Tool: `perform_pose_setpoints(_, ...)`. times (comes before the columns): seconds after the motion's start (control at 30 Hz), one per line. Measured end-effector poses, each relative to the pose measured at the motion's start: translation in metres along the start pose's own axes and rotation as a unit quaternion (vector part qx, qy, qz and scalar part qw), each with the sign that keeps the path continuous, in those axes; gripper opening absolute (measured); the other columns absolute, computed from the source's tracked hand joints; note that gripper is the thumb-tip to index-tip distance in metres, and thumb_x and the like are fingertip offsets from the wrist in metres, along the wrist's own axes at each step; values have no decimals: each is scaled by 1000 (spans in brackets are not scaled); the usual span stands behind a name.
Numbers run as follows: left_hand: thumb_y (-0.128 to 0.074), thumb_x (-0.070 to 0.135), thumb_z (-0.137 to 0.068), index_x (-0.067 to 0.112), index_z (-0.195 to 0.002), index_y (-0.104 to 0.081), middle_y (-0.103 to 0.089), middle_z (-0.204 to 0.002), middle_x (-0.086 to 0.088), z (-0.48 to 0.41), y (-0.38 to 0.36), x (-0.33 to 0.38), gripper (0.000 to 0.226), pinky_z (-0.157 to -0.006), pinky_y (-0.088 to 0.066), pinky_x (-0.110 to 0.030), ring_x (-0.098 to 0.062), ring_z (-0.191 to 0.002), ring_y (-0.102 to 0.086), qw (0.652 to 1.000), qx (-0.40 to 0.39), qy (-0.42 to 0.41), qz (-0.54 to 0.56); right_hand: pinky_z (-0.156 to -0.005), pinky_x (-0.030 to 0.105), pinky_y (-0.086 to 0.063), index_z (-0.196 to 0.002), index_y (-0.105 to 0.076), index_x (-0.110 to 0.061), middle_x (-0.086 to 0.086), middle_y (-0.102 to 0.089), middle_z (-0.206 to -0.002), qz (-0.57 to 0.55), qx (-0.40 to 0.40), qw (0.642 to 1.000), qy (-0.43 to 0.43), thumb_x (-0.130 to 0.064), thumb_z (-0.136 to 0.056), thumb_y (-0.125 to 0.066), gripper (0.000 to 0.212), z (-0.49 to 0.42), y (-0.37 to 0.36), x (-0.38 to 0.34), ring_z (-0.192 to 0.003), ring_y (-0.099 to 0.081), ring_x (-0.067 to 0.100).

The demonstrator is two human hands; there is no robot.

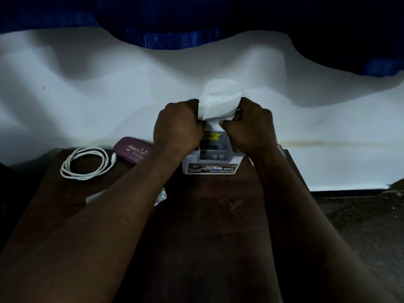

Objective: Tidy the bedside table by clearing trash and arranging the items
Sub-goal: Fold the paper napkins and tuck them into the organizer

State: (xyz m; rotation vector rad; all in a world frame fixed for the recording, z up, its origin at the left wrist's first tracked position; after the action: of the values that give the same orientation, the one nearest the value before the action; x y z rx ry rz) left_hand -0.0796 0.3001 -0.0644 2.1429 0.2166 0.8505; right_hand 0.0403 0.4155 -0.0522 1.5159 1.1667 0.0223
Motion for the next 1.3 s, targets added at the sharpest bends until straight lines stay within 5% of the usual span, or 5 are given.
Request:
perform_pose_setpoints(0.33, -65, 47, -80, 20, -85, -69, -75, -79, 0, -1, 13, 3, 28, -70, -57, -38, -32, -82, -70, 998, 44, 6, 44, -73, 38, -56, -83, -57, -20, 1, -72, -87, 40, 33, 999, -8, -21, -78, -73, 17, 5, -2, 3, -84, -67, 31)
perform_pose_setpoints(0.67, -72, 54, -85, 15, -69, -62, -68, -65, 1, -6, 11, -3, 43, -64, -51, -34, -22, -67, -65, 996, 24, 26, 88, -62, 12, -38, -80, -59, -29, -12, -68, -73, -28, 57, 998, -12, -30, -82, -78, 20, 1, 3, 5, -78, -68, 9)
perform_pose_setpoints(0.77, -75, 60, -79, 29, -68, -64, -66, -63, 13, -5, 12, -4, 34, -62, -47, -27, -8, -65, -64, 995, 1, 21, 97, -62, 23, -36, -78, -57, -24, -9, -69, -73, -9, 50, 999, -14, -30, -83, -76, 20, 2, 0, 8, -77, -67, 15)
perform_pose_setpoints(0.87, -75, 51, -81, 30, -92, -77, -76, -82, 9, -3, 10, -7, 24, -74, -56, -33, -19, -83, -71, 999, -16, 4, 51, -65, 24, -37, -78, -56, -21, -7, -69, -75, -6, 49, 999, -17, -30, -84, -76, 23, 3, -1, 9, -78, -67, 18)
perform_pose_setpoints(1.3, -75, 42, -81, 21, -87, -72, -74, -85, -1, -5, 7, -6, 22, -74, -56, -37, -31, -86, -68, 999, -37, 2, -25, -60, 25, -36, -82, -61, -17, -6, -66, -75, -23, 57, 998, 12, -30, -85, -78, 21, 3, -6, 8, -72, -62, 17)
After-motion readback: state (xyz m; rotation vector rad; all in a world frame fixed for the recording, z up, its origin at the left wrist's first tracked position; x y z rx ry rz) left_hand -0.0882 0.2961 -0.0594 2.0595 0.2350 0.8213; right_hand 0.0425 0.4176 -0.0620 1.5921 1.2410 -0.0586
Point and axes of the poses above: each hand's wrist, its own z-axis away from the middle knuckle, its own y-axis out of the back of the hand, x = y × z, the point moved 1 cm from there along -z, towards the middle knuckle
